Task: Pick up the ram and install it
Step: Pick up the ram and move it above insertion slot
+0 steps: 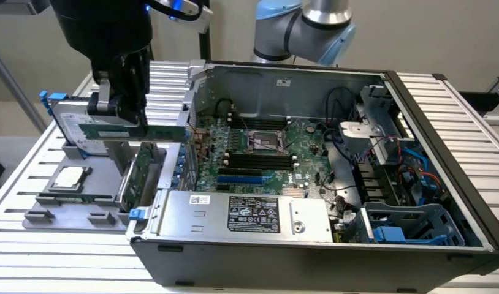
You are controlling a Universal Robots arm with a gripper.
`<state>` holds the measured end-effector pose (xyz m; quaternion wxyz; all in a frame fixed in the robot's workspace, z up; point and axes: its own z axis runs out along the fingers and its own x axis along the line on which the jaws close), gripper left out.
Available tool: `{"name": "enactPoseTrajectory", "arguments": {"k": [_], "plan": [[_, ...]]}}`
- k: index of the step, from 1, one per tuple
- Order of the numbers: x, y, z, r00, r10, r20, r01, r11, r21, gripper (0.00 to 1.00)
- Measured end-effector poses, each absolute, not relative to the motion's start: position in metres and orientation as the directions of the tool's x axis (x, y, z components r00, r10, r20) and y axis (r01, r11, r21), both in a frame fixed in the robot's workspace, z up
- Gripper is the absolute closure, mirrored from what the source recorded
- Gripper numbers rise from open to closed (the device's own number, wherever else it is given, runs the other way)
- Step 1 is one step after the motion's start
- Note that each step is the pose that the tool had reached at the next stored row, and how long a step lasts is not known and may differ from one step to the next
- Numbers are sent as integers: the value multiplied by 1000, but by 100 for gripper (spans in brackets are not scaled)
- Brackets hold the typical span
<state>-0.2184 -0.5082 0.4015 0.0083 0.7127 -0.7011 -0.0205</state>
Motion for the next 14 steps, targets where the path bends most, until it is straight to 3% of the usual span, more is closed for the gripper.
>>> {"name": "enactPoseTrajectory", "arguments": {"k": [14], "plan": [[-161, -501, 402, 16, -999, -38, -999, -18, 43, 100]]}}
